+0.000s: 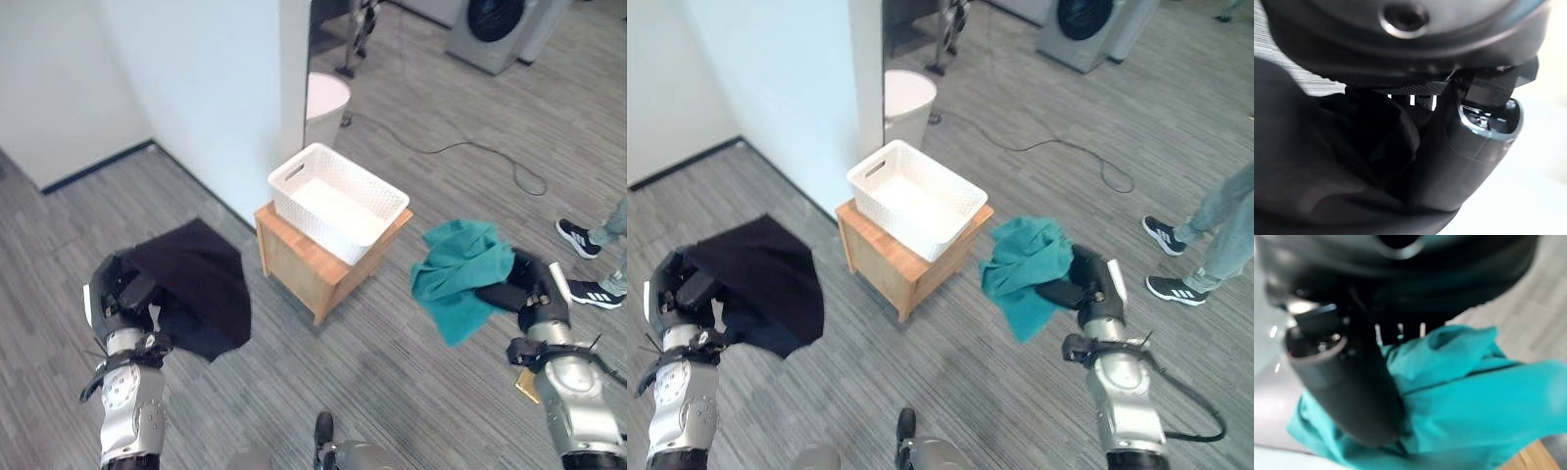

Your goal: Pick up bed clothes into laundry basket.

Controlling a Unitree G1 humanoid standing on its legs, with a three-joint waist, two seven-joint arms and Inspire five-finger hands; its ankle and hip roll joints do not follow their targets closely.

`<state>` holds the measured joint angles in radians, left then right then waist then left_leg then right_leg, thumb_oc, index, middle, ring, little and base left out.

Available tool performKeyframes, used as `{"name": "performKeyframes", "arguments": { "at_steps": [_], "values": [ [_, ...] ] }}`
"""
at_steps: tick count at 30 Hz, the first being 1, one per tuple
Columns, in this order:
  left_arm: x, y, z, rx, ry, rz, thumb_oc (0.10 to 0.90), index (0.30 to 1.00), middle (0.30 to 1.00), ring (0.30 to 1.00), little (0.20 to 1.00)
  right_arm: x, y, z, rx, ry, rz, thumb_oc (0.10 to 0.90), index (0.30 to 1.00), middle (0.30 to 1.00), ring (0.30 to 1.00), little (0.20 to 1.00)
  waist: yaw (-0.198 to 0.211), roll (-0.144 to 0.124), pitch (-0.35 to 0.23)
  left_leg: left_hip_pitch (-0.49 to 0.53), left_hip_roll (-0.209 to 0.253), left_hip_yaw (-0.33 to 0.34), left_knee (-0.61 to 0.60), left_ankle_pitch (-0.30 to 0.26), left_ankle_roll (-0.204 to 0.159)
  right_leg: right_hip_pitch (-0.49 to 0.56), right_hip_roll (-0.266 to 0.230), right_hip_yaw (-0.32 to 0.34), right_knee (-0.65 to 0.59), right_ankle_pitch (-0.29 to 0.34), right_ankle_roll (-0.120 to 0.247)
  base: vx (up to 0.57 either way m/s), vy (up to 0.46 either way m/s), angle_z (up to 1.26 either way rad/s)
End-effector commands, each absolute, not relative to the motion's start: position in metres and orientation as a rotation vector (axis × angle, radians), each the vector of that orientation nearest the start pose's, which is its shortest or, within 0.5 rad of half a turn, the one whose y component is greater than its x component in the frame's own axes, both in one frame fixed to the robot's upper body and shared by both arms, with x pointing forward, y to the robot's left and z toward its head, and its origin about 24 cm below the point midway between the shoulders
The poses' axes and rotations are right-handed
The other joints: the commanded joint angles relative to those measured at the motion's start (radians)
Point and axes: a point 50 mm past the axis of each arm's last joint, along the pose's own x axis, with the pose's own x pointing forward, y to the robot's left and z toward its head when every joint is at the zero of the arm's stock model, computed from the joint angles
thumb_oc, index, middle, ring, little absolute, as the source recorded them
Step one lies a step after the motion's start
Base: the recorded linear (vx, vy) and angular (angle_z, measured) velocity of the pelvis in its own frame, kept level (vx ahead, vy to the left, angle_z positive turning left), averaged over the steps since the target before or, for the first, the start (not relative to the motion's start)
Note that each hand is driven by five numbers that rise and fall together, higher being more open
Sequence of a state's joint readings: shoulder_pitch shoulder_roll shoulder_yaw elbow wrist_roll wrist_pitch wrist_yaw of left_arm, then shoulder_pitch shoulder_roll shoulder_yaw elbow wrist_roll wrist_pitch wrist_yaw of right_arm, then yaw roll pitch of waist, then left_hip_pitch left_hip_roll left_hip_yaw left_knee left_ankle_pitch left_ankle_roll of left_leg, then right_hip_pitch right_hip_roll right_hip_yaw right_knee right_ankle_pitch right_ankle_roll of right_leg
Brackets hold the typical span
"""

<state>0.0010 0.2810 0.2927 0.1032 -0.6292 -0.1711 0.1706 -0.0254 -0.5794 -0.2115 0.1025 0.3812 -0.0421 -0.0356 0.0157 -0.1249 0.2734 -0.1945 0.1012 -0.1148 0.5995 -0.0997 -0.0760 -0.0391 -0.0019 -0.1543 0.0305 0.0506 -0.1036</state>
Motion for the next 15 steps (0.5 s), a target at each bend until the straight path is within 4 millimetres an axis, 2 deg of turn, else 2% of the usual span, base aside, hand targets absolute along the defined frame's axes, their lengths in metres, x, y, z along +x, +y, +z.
{"name": "performKeyframes", "arguments": {
  "at_steps": [1, 2, 3, 5, 6, 8, 11, 12, 13, 14, 15],
  "values": [
    [0.232, 0.297, 0.117, -0.203, -0.427, 0.375, 0.4, 0.3, 0.3, 0.3, 0.3, 0.266, -0.326, 0.186, -0.4, -0.364, -0.226, 0.4, 0.3, 0.3, 0.3, 0.3, 0.044, -0.002, -0.115, 0.026, -0.037, 0.098, -0.34, 0.112, 0.016, 0.074, -0.083, 0.052, -0.099, 0.025, 0.204, 0.37, -0.036, 0.23],
    [0.232, 0.296, 0.115, -0.196, -0.413, 0.361, 0.4, 0.3, 0.3, 0.3, 0.3, 0.271, -0.329, 0.195, -0.459, -0.36, -0.225, 0.4, 0.3, 0.3, 0.3, 0.3, 0.061, 0.005, -0.122, 0.035, -0.07, 0.088, -0.415, 0.123, 0.018, 0.084, -0.074, 0.048, -0.101, 0.016, 0.204, 0.2, -0.012, 0.3],
    [0.232, 0.296, 0.115, -0.199, -0.413, 0.363, 0.4, 0.3, 0.3, 0.3, 0.3, 0.272, -0.329, 0.195, -0.462, -0.36, -0.223, 0.4, 0.3, 0.3, 0.3, 0.3, 0.059, 0.006, -0.122, 0.044, -0.072, 0.089, -0.43, 0.128, 0.019, 0.087, -0.076, 0.049, -0.102, 0.014, 0.205, 0.19, -0.006, 0.2],
    [0.232, 0.292, 0.107, -0.181, -0.372, 0.343, 0.4, 0.3, 0.3, 0.3, 0.3, 0.288, -0.329, 0.215, -0.576, -0.361, -0.206, 0.4, 0.3, 0.3, 0.3, 0.3, 0.086, 0.023, -0.129, 0.068, -0.104, 0.067, -0.541, 0.172, 0.023, 0.107, -0.056, 0.043, -0.099, 0.0, 0.206, 0.26, 0.028, -0.13],
    [0.232, 0.288, 0.108, -0.173, -0.367, 0.3, 0.4, 0.3, 0.3, 0.3, 0.3, 0.3, -0.327, 0.221, -0.609, -0.334, -0.195, 0.4, 0.3, 0.3, 0.3, 0.3, 0.093, 0.026, -0.14, 0.1, -0.11, 0.056, -0.548, 0.166, 0.024, 0.116, -0.054, 0.044, -0.09, -0.015, 0.206, 0.29, 0.067, -0.32],
    [0.23, 0.29, 0.11, -0.173, -0.379, 0.305, 0.4, 0.3, 0.3, 0.3, 0.3, 0.309, -0.322, 0.23, -0.631, -0.342, -0.176, 0.4, 0.3, 0.3, 0.3, 0.3, 0.095, 0.027, -0.146, 0.12, -0.113, 0.042, -0.577, 0.169, 0.027, 0.117, -0.053, 0.05, -0.087, -0.016, 0.207, 0.16, 0.057, -0.23],
    [0.231, 0.288, 0.115, -0.161, -0.386, 0.267, 0.4, 0.3, 0.3, 0.3, 0.3, 0.323, -0.316, 0.267, -0.854, -0.357, -0.174, 0.4, 0.3, 0.3, 0.3, 0.3, 0.108, 0.017, -0.162, 0.151, -0.112, 0.047, -0.6, 0.164, 0.033, 0.121, -0.06, 0.047, -0.076, -0.028, 0.213, 0.14, 0.09, 0.03],
    [0.232, 0.286, 0.118, -0.166, -0.396, 0.246, 0.4, 0.3, 0.3, 0.3, 0.3, 0.334, -0.315, 0.285, -0.938, -0.343, -0.196, 0.4, 0.3, 0.3, 0.3, 0.3, 0.133, 0.01, -0.162, 0.16, -0.115, 0.043, -0.587, 0.149, 0.045, 0.111, -0.074, 0.041, -0.007, -0.037, 0.22, 0.12, 0.149, 0.04],
    [0.232, 0.287, 0.119, -0.173, -0.398, 0.249, 0.4, 0.3, 0.3, 0.3, 0.3, 0.339, -0.312, 0.293, -0.979, -0.343, -0.202, 0.4, 0.3, 0.3, 0.3, 0.3, 0.14, 0.013, -0.156, 0.165, -0.116, 0.046, -0.578, 0.137, 0.053, 0.094, -0.078, 0.04, 0.06, -0.044, 0.227, 0.07, 0.123, -0.03],
    [0.231, 0.287, 0.118, -0.177, -0.399, 0.254, 0.4, 0.3, 0.3, 0.3, 0.3, 0.341, -0.31, 0.295, -0.982, -0.347, -0.199, 0.4, 0.3, 0.3, 0.3, 0.3, 0.138, 0.016, -0.155, 0.164, -0.117, 0.048, -0.575, 0.135, 0.054, 0.089, -0.079, 0.043, 0.07, -0.05, 0.228, 0.04, 0.089, -0.02],
    [0.232, 0.288, 0.12, -0.167, -0.401, 0.248, 0.4, 0.3, 0.3, 0.3, 0.3, 0.345, -0.309, 0.3, -1.023, -0.335, -0.209, 0.4, 0.3, 0.3, 0.3, 0.3, 0.148, 0.017, -0.147, 0.176, -0.118, 0.043, -0.567, 0.12, 0.068, 0.054, -0.086, 0.043, 0.157, -0.027, 0.239, 0.04, 0.094, 0.09]
  ]
}}
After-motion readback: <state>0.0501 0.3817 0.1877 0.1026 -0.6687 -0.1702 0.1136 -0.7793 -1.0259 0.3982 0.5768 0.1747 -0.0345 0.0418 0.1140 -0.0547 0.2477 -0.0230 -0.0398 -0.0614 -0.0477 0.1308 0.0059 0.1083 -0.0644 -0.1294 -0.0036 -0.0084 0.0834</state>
